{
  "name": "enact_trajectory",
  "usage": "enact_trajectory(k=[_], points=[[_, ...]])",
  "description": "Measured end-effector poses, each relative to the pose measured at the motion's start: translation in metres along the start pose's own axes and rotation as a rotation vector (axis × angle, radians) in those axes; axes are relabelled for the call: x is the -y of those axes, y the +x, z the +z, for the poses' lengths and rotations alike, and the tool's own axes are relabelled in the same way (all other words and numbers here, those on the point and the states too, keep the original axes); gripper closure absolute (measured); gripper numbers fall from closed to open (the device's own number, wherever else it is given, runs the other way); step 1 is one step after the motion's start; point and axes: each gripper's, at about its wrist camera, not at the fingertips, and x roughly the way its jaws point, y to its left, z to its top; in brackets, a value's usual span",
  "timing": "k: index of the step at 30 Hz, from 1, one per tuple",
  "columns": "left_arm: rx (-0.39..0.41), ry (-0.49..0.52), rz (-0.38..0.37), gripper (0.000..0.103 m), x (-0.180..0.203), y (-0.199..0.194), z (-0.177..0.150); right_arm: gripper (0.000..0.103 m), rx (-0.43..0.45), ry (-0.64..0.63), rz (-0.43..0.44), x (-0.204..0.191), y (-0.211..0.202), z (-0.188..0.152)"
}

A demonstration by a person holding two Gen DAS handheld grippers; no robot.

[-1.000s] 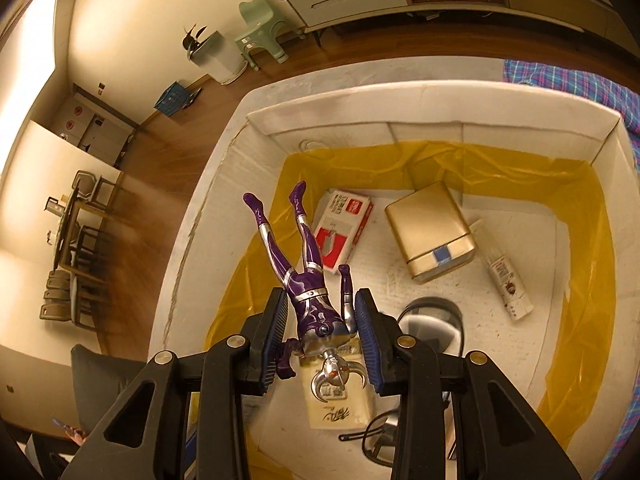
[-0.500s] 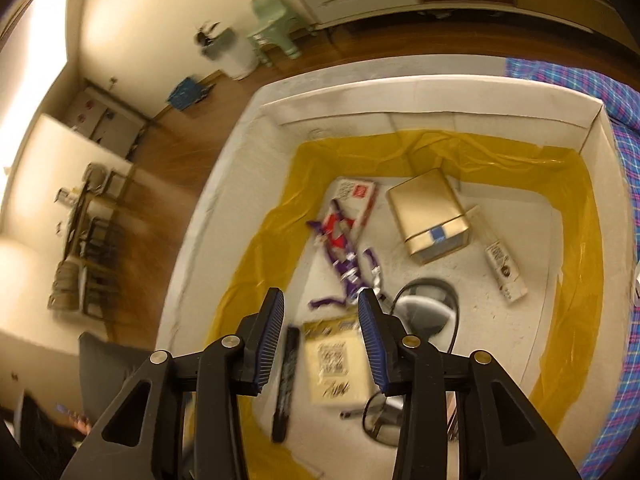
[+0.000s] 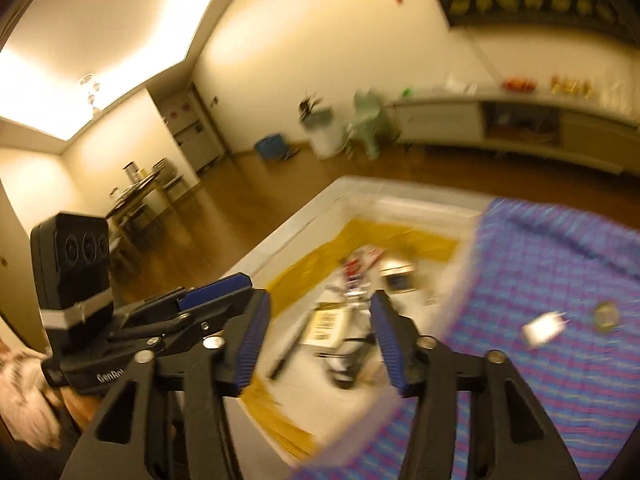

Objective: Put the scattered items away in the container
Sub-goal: 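Move both open tools back over the charger and tape roll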

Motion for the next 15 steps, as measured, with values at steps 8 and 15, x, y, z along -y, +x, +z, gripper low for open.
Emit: enact_trajectory(k=[8, 15], points=[[-0.138, 0.133, -0.061, 0.05, 0.102, 0.074, -0.012, 0.046, -0.038, 0.048, -0.328, 0.107, -0.038, -0.036], [-0.258, 0.199, 0.06, 0.049, 0.135, 0.173, -0.022, 0.043, -0.136, 0.07, -0.519, 0.201, -0.013, -0.05]])
